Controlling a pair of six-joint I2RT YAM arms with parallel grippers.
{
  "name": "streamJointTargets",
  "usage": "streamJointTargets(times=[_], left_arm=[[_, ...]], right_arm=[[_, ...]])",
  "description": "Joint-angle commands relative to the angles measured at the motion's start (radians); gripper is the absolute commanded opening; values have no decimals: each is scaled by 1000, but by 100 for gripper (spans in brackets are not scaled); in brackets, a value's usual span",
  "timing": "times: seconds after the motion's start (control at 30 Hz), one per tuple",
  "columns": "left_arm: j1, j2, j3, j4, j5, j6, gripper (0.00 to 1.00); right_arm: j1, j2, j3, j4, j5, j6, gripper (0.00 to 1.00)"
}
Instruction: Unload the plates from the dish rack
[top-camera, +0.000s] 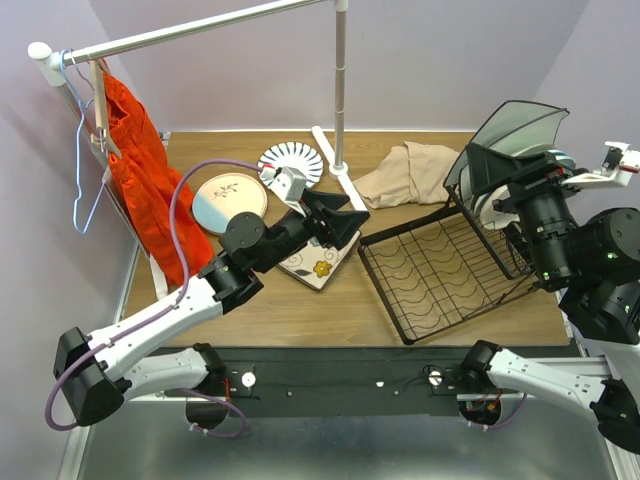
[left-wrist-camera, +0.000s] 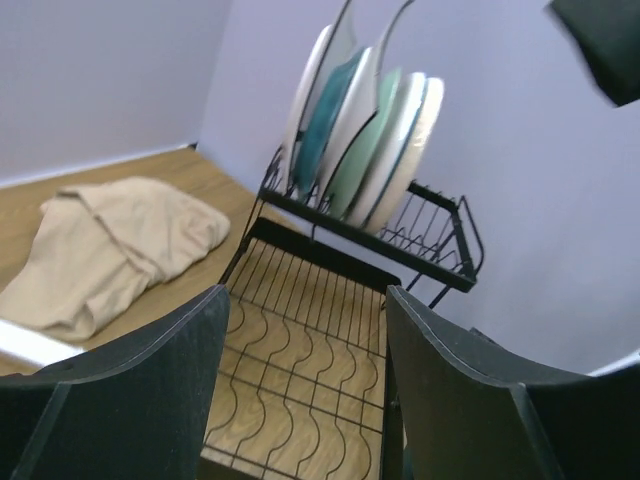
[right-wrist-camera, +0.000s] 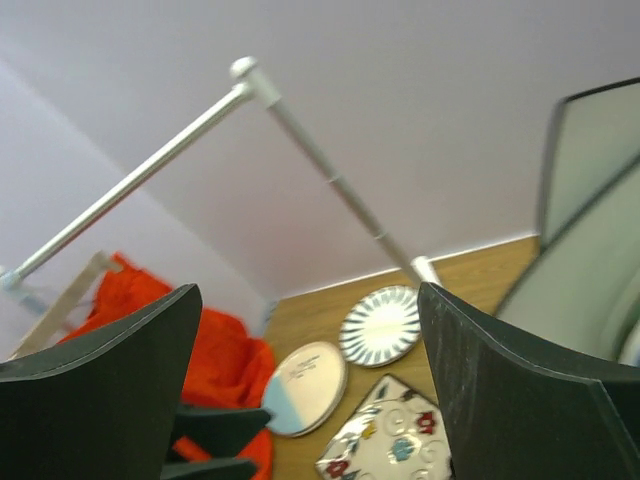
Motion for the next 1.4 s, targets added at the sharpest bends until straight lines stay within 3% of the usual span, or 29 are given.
streamJointTargets(times=[0.0, 0.23, 0.47, 0.73, 0.87, 0.97, 1.37], left_arm=[[-8, -11, 66, 24, 133, 114, 72], [-8, -60, 146, -162, 46, 230, 72], [-10, -87, 154, -267, -19, 305, 72], [-8, -45, 221, -367, -75, 420, 72], [-5, -35, 134, -340, -177, 520, 73], [-7, -32, 150, -386, -209, 500, 72], [-7, -141, 78, -306, -217, 513, 72]], right_arm=[[0, -2, -27, -101, 358, -59, 95], [0, -2, -41, -196, 689, -67, 92], [0, 30, -35, -196, 809, -85, 91], [2, 82, -11, -196, 829, -88, 90], [0, 125, 31, -196, 872, -145, 90], [2, 128, 38, -194, 872, -160, 90], [2, 215, 61, -196, 883, -210, 91]])
